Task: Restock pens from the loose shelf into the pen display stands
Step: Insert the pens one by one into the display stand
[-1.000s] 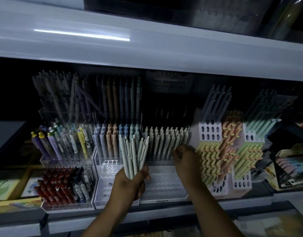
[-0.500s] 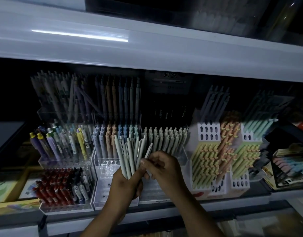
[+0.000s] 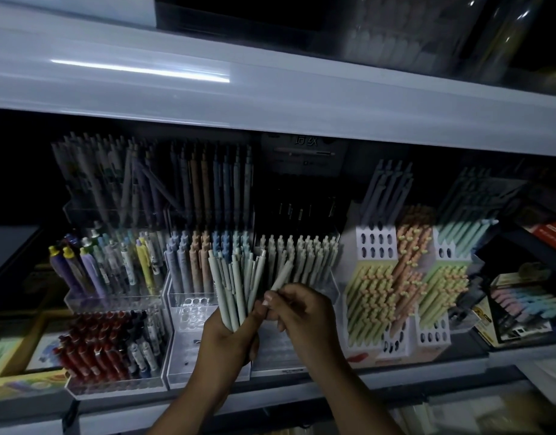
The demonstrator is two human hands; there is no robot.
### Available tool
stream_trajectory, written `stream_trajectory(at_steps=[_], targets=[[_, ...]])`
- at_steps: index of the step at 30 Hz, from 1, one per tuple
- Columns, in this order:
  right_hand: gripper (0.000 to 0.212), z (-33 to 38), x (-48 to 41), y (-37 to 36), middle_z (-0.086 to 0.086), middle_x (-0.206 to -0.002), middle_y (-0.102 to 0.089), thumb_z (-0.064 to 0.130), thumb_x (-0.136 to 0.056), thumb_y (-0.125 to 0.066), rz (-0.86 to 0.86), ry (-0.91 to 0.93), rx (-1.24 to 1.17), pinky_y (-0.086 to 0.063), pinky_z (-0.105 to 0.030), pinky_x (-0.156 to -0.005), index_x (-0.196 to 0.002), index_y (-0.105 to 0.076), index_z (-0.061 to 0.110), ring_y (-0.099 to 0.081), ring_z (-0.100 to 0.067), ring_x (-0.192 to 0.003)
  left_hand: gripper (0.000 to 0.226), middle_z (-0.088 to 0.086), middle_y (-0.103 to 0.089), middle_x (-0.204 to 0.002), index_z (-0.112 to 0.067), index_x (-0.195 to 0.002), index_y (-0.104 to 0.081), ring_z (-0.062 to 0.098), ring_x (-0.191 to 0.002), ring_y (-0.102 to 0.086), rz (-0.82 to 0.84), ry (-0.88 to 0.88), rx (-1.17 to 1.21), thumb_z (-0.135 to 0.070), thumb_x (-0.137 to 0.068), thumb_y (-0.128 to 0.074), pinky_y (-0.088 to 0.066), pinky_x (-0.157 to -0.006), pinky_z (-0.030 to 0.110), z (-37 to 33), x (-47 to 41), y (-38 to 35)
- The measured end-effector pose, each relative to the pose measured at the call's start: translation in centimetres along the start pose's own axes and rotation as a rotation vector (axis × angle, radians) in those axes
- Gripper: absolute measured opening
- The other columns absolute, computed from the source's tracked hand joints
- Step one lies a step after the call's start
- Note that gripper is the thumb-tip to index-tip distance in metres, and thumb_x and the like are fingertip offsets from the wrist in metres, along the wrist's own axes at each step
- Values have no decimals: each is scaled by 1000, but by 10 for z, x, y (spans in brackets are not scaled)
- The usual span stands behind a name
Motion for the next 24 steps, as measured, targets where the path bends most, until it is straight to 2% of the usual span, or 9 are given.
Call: stream_trajectory(at_steps=[3, 6, 8, 12, 16, 20, 24], targets=[[24, 1, -2, 20, 1, -51, -54, 19, -95, -69, -94, 19, -85, -38, -26, -50, -74, -66, 8, -48, -9, -46, 29, 11, -43, -43, -7, -80, -79, 18, -35, -37, 12, 16, 12, -22, -98, -61, -34, -42, 26, 5, 0, -1], [21, -1, -9, 48, -10, -54, -50, 15, -95, -68, -213, 32, -229, -36, -30, -48, -77, -65, 4, -45, -17, -46, 35, 9, -43, -42, 0, -77, -75, 18, -35, -35, 14, 15, 7, -20, -101, -58, -32, -42, 26, 6, 0, 0], [18, -7, -15, 69, -9, -54, -51, 13, -96, -67, -300, 40, -233, -39, -35, -46, -81, -67, 3, -46, -21, -46, 37, 10, -43, -43, 0, -74, -72, 19, -36, -35, 4, 22, 14, -22, -100, -58, -33, -42, 27, 8, 0, 1], [19, -15, -24, 92, -2, -63, -60, 20, -100, -63, -389, 146, 106, -50, -49, -55, -81, -65, 20, -61, -29, -57, 38, 12, -44, -44, -7, -75, -76, 19, -37, -35, -17, 26, 14, -24, -102, -56, -32, -43, 28, 9, 2, 5], [25, -12, -30, 94, -2, -61, -61, 21, -101, -60, -427, 240, 361, -50, -36, -58, -76, -62, 14, -62, -15, -57, 37, 13, -42, -45, -11, -75, -77, 19, -38, -35, -19, 27, 41, -29, -100, -56, -33, -45, 29, 6, 3, 5], [28, -23, -39, 90, -5, -59, -58, 20, -101, -60, -417, 267, 478, -52, -41, -57, -75, -60, 10, -59, -18, -54, 35, 13, -42, -46, -12, -77, -76, 18, -38, -37, -6, 15, 48, -36, -94, -58, -34, -46, 31, 4, 4, 6], [29, -30, -45, 89, -7, -58, -56, 19, -102, -58, -420, 269, 545, -51, -41, -56, -74, -57, 10, -58, -20, -52, 37, 11, -41, -46, -7, -80, -76, 19, -39, -34, -13, 26, 62, -36, -95, -58, -30, -47, 31, 5, 4, 9]])
Point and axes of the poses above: each hand's wrist, its own x-axis away from the middle knuckle, its own y-axis out of the back of the hand, z = x × y, the point moved 10 cm from there along -x, towards the middle knuckle
